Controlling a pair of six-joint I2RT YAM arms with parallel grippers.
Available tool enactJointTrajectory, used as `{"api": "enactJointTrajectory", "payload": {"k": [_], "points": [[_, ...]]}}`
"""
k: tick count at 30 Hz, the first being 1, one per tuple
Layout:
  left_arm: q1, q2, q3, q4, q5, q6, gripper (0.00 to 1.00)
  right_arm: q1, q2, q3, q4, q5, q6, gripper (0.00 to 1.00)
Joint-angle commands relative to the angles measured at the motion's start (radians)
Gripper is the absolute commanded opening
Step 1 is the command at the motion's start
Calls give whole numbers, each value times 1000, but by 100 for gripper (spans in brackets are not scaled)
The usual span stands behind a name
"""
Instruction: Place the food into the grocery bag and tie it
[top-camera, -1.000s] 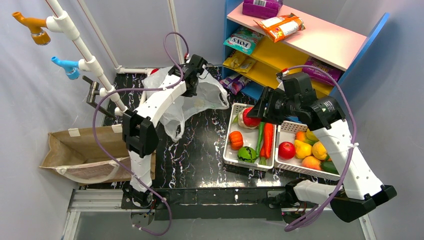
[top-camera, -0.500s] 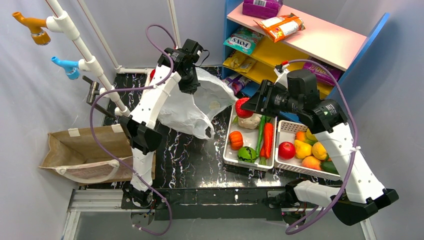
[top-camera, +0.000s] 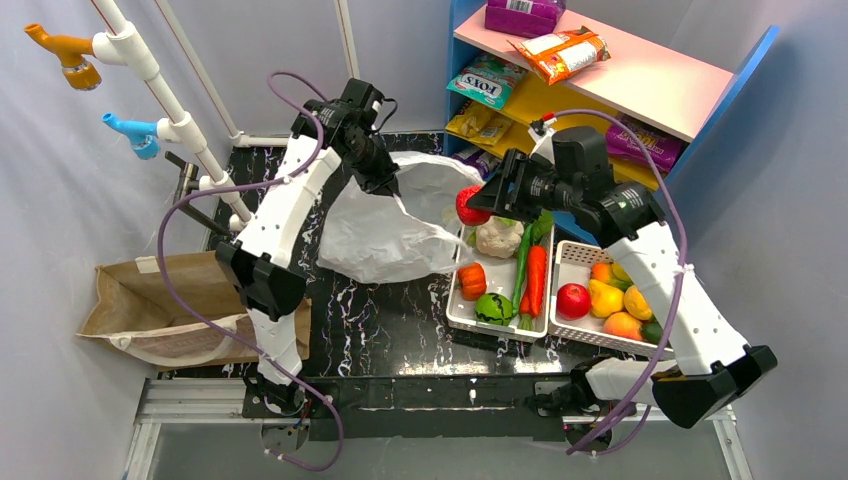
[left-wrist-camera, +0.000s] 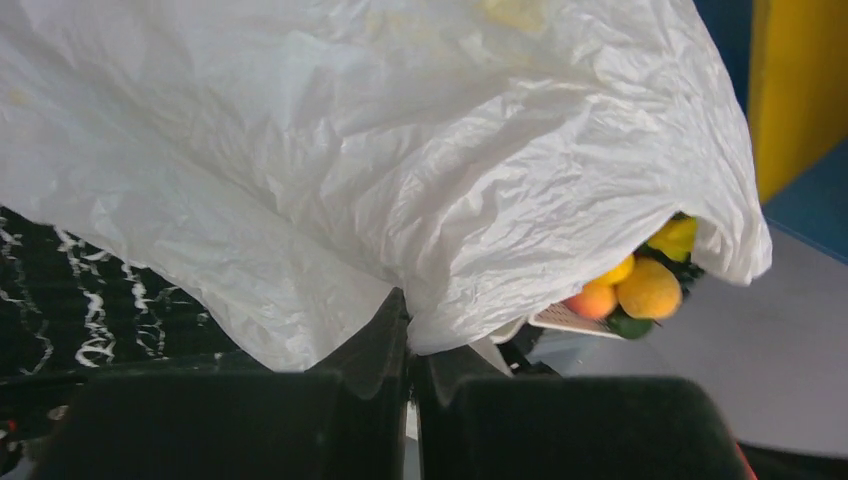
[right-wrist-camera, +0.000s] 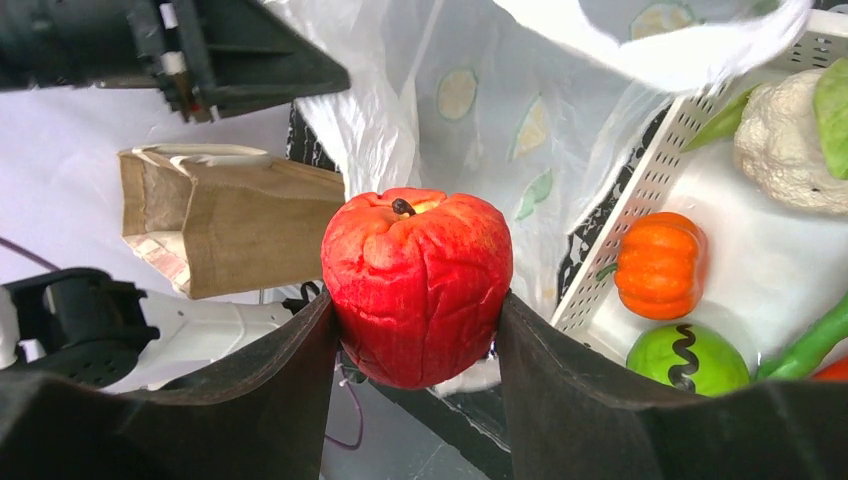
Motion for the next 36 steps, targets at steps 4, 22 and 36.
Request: {"api": "enactJointTrajectory", "payload": {"k": [4,22,36], "points": [[29,-126,-103,77,230,-88,0,8,59,38,87,-4,30,34],[41,-263,-370,311,428,-84,0,34,183,120,70,-7,-2,78],[43,-271,-394,309,434,-68,0,35,183,168,-31,0,-60,87]]}}
